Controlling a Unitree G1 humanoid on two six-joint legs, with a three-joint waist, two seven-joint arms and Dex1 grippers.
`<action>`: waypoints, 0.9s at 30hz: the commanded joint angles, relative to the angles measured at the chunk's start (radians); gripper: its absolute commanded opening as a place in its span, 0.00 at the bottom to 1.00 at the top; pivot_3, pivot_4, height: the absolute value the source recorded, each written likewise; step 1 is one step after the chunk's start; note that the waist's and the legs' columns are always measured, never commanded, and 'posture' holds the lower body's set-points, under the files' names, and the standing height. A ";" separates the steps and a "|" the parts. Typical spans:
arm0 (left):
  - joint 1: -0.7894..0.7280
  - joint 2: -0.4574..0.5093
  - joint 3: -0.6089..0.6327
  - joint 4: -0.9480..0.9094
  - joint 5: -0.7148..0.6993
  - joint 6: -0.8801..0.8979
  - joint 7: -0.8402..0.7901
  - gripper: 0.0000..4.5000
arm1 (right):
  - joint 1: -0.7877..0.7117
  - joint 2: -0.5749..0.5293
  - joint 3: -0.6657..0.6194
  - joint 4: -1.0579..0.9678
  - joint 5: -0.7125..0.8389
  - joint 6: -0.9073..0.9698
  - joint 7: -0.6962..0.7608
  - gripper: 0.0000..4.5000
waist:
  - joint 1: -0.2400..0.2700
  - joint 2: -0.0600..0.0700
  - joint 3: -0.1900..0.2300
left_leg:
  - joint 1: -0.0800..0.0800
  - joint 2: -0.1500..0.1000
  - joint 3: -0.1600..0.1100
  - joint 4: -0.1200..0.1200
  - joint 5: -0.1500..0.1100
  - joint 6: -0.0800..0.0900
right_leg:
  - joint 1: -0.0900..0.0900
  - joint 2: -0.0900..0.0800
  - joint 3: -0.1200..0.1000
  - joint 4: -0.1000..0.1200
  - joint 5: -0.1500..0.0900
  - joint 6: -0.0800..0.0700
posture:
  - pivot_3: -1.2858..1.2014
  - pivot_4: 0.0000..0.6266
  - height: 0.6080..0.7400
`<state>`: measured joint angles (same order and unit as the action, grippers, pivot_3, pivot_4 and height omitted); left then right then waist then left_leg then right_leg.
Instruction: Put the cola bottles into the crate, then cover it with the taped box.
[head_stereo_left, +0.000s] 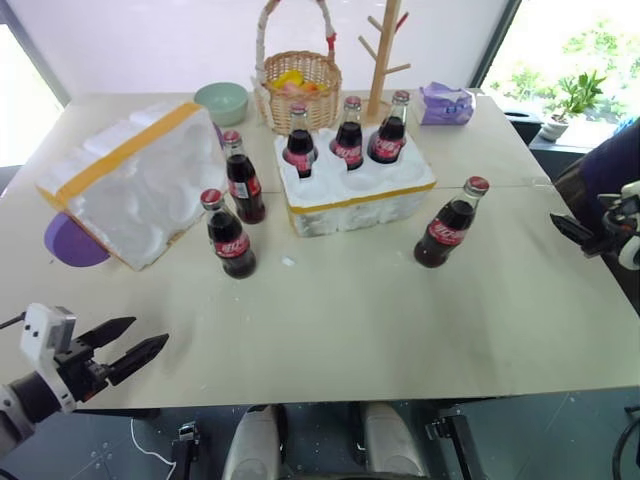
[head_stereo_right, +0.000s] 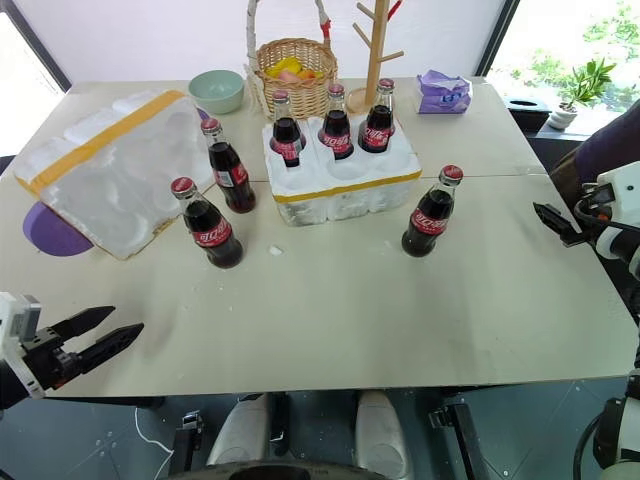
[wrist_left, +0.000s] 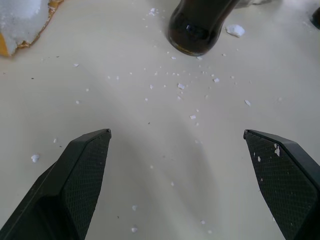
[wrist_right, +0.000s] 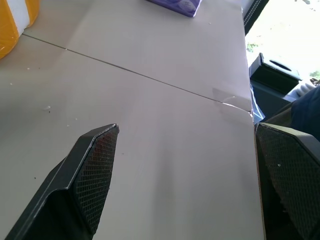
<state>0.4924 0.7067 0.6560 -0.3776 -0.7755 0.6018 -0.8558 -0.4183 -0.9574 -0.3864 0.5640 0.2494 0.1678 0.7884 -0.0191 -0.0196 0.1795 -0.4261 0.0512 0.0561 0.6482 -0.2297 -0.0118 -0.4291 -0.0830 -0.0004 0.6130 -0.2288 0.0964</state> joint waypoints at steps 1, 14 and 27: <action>-0.021 0.007 0.026 -0.013 0.012 -0.019 0.018 0.99 | -0.014 -0.024 -0.022 -0.004 0.006 -0.020 -0.002 1.00 | 0.001 0.000 0.000 | 0.000 0.000 0.000 0.000 0.000 0.000 | 0.000 0.000 0.000 0.000 0.000 0.000 | 0.52 0.24 1.00; -0.147 0.018 0.023 0.022 0.014 0.002 0.097 0.99 | 0.044 -0.019 -0.059 -0.058 0.055 0.021 0.012 1.00 | 0.002 0.000 0.000 | 0.000 0.000 0.000 0.000 0.000 0.000 | 0.001 0.000 0.000 0.000 0.000 0.000 | 0.52 0.24 1.00; -0.359 0.162 -0.061 0.016 -0.040 0.056 -0.009 0.99 | 0.044 -0.284 -0.102 -0.349 0.345 0.390 0.468 1.00 | 0.005 0.007 0.002 | 0.000 0.000 0.000 0.000 0.000 0.000 | 0.001 0.001 0.000 0.001 0.000 0.000 | 0.52 0.24 1.00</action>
<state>0.1500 0.8481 0.6124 -0.3482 -0.7991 0.6517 -0.8362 -0.3628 -1.1920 -0.4393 0.2870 0.5251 0.5002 1.1748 -0.0136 -0.0127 0.1810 -0.4259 0.0513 0.0561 0.6481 -0.2295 -0.0116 -0.4287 -0.0824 -0.0004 0.6142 -0.2289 0.0966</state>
